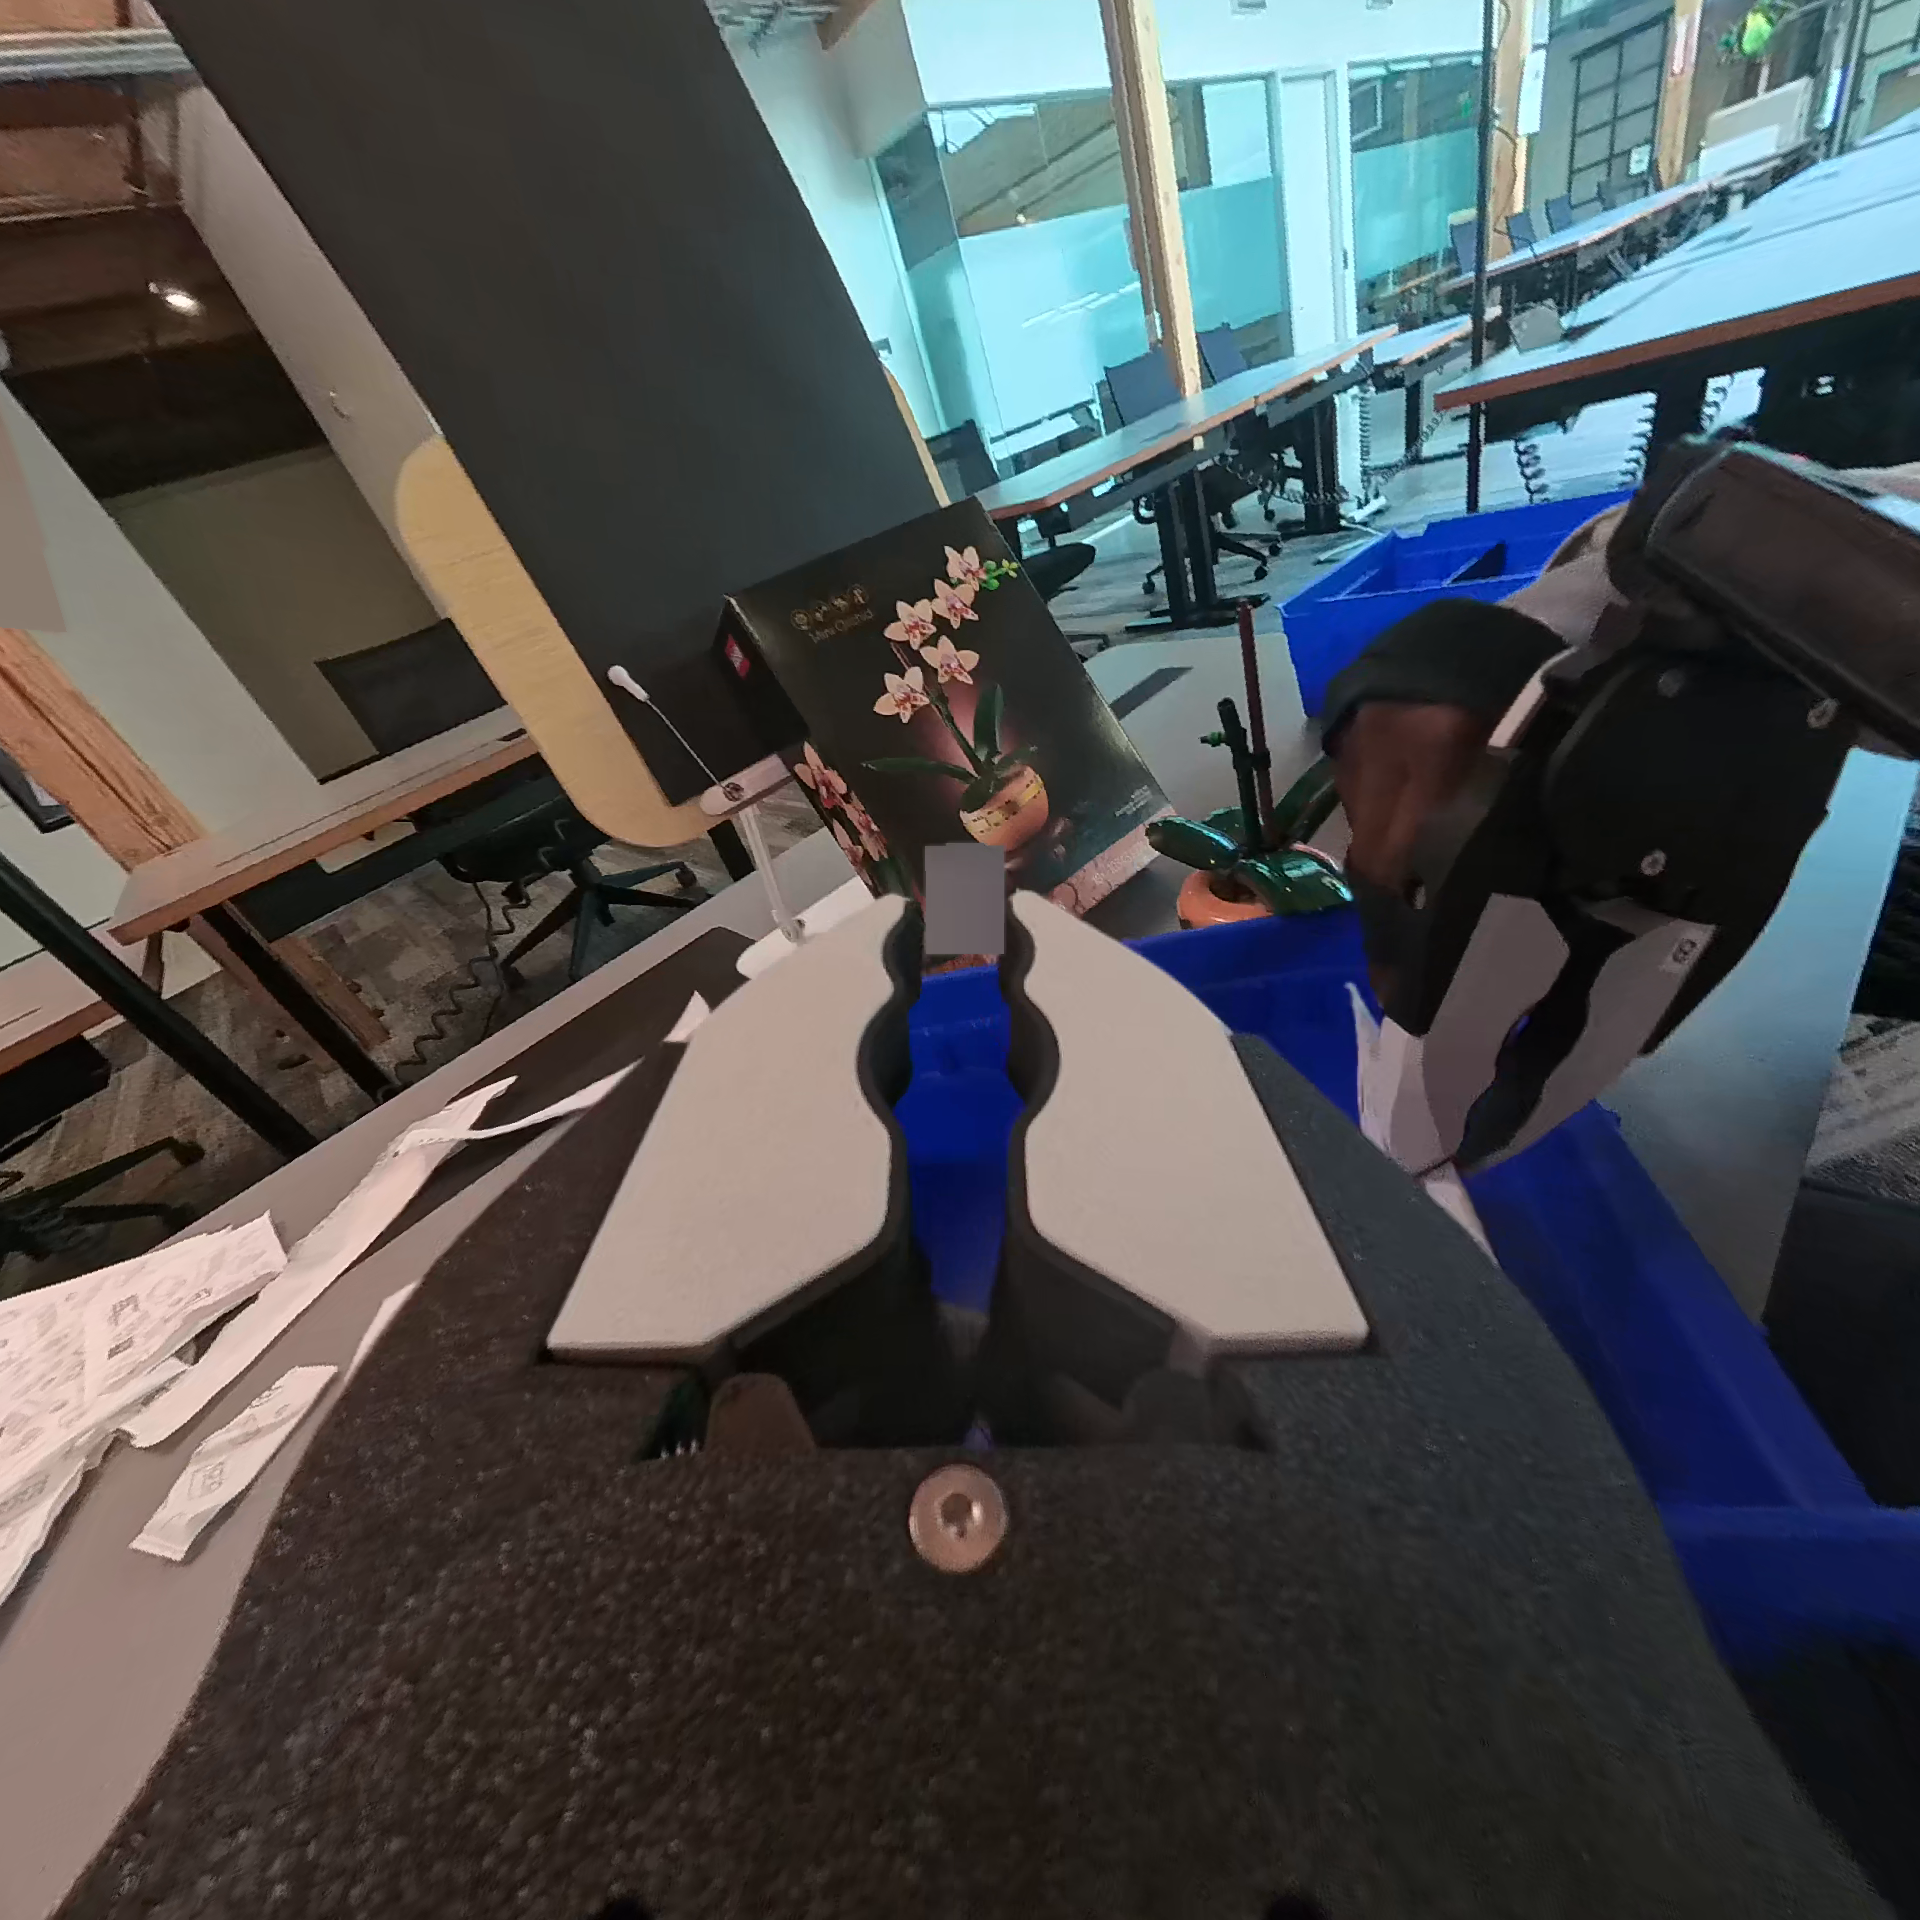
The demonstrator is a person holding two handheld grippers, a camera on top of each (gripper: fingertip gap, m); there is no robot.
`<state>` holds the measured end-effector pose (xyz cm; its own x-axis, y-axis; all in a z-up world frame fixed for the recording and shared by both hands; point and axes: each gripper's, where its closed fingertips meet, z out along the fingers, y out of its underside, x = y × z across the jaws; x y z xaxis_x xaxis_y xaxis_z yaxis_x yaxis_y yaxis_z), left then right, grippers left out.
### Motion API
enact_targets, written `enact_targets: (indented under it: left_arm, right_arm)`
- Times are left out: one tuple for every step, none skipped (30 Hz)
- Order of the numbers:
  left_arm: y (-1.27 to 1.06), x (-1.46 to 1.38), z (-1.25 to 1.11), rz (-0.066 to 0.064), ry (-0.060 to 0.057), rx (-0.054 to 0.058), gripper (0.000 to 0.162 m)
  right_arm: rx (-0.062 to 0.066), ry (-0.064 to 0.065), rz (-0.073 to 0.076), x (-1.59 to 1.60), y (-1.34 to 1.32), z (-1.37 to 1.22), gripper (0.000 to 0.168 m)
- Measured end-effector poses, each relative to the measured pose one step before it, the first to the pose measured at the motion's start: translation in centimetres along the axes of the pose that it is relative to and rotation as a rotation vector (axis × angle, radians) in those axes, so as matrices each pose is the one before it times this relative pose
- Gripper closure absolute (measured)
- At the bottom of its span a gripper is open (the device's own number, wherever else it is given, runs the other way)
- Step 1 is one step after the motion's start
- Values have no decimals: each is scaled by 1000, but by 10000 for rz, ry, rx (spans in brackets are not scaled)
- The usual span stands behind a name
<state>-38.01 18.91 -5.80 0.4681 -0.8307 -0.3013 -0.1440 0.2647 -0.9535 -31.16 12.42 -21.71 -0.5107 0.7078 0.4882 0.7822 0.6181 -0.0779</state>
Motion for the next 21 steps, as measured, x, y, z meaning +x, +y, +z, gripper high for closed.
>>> enact_targets:
  left_arm:
    - [191,197,27,51,138,-120,149]
    - [204,210,49,55,139,-128,149]
    - [197,283,85,54,154,-121,149]
    - [231,334,95,53,192,-119,149]
    - [263,427,199,72,227,-118,149]
    - [191,429,211,92,230,-78,149]
    - [74,374,145,68,220,-25,149]
    - [41,365,148,7,222,8,149]
    - [4,414,163,-48,260,28,149]
    - [-79,503,151,-63,317,61,149]
    - [-137,614,185,-50,352,110,149]
    - [-184,647,208,-63,375,141,148]
    - [-270,744,233,-121,471,173,145]
    - [-340,812,236,-241,574,260,141]
    - [-430,807,248,-341,654,343,139]
    - [-389,704,268,-401,677,342,138]
    - [-175,674,266,-403,729,202,138]
    - [152,786,239,-279,886,-56,138]
    - [378,915,226,-61,1055,-269,136]
    - [275,770,214,143,1011,-287,133]
    - [39,511,188,188,862,-196,132]
  right_arm:
    - [-59,5,-57,-188,88,-72,154]
    - [9,35,-15,-20,12,-84,160]
    - [44,109,-23,-24,23,-149,163]
    - [-60,199,-140,-166,194,-72,164]
    - [-62,377,-284,123,195,-167,166]
    - [-37,448,-339,169,172,-258,167]
    - [-32,415,-218,181,159,-366,167]
    - [31,416,-78,270,78,-482,167]
    - [157,428,-93,328,-115,-637,167]
    - [310,414,-168,351,-338,-821,167]
    - [375,479,-193,552,-488,-937,168]
    - [387,423,-172,647,-593,-985,168]
    - [364,233,-100,562,-653,-946,168]
    - [416,91,-77,485,-854,-863,168]
    - [499,52,-119,486,-1059,-753,168]
    - [501,88,-141,582,-1078,-619,168]
    - [418,93,-159,620,-929,-450,168]
    - [340,55,-179,557,-758,-311,168]
    - [307,52,-175,571,-630,-110,168]
    - [313,29,-136,399,-582,-236,168]
    - [322,40,-80,436,-514,-8,168]
